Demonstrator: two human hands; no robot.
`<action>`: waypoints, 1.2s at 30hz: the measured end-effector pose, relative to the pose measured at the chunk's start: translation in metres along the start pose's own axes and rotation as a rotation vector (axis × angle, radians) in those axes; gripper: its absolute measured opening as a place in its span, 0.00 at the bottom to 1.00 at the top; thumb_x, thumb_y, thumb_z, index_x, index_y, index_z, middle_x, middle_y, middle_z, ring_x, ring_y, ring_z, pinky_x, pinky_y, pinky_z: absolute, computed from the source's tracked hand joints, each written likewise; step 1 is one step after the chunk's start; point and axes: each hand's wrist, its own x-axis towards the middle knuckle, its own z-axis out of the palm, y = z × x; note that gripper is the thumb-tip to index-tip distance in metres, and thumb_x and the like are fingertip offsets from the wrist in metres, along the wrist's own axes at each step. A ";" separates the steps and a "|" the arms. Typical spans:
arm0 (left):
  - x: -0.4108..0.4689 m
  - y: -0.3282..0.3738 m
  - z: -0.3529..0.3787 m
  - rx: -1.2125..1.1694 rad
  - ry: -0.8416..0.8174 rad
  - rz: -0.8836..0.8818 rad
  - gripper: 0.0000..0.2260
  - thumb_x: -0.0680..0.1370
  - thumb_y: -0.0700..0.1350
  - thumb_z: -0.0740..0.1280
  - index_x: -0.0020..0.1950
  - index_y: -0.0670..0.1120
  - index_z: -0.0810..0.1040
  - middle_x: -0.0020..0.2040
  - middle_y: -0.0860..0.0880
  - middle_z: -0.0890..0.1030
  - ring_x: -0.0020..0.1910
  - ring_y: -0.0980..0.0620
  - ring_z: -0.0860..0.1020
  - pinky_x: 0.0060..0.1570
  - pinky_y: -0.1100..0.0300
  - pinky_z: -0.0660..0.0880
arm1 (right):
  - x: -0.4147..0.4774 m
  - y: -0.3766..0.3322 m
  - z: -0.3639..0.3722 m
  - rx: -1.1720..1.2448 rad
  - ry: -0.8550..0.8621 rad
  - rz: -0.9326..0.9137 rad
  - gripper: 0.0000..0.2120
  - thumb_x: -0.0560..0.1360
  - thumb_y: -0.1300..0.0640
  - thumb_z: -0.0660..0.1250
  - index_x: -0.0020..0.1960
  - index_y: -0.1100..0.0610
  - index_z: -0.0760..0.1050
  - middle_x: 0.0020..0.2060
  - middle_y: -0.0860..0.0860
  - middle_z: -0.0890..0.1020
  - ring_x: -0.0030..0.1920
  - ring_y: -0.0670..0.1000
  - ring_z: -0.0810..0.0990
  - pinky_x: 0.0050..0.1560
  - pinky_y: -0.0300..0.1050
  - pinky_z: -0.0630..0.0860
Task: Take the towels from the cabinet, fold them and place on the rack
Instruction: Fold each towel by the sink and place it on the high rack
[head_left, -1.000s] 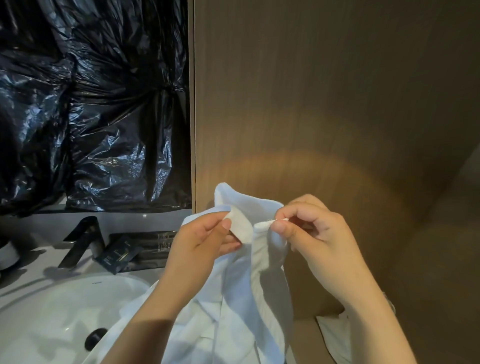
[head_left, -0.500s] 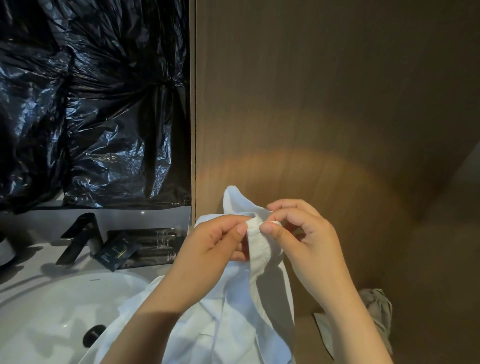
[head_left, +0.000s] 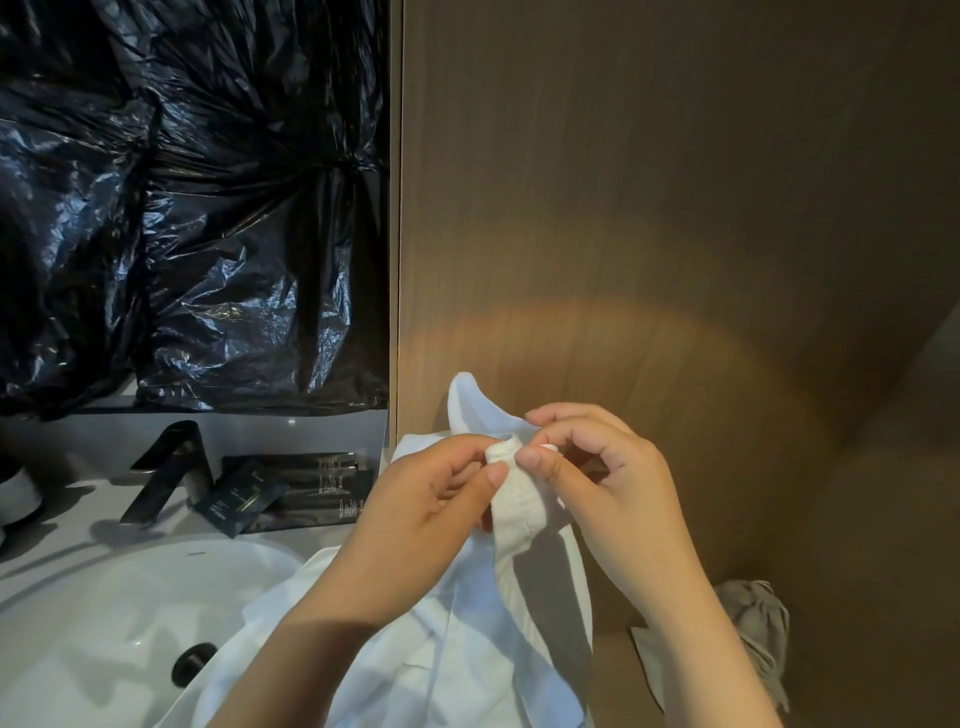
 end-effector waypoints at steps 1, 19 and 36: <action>0.000 0.000 -0.001 0.038 0.005 0.010 0.10 0.80 0.53 0.62 0.53 0.52 0.81 0.43 0.52 0.83 0.42 0.54 0.82 0.43 0.59 0.79 | 0.001 0.001 -0.002 -0.004 -0.011 -0.005 0.05 0.72 0.54 0.73 0.37 0.49 0.82 0.49 0.38 0.82 0.46 0.43 0.80 0.41 0.30 0.73; 0.088 0.020 -0.051 0.418 0.220 0.126 0.13 0.84 0.49 0.52 0.53 0.45 0.75 0.45 0.49 0.78 0.45 0.55 0.76 0.44 0.65 0.72 | 0.045 0.030 -0.055 -0.208 -0.108 -0.124 0.24 0.75 0.34 0.63 0.34 0.54 0.75 0.29 0.52 0.74 0.31 0.51 0.74 0.30 0.34 0.67; 0.193 0.030 -0.104 0.632 0.457 0.162 0.12 0.84 0.45 0.52 0.54 0.39 0.71 0.43 0.46 0.72 0.41 0.48 0.69 0.41 0.57 0.61 | 0.075 0.042 -0.102 -0.170 -0.015 -0.040 0.22 0.76 0.39 0.63 0.32 0.55 0.72 0.27 0.52 0.75 0.26 0.48 0.74 0.30 0.33 0.70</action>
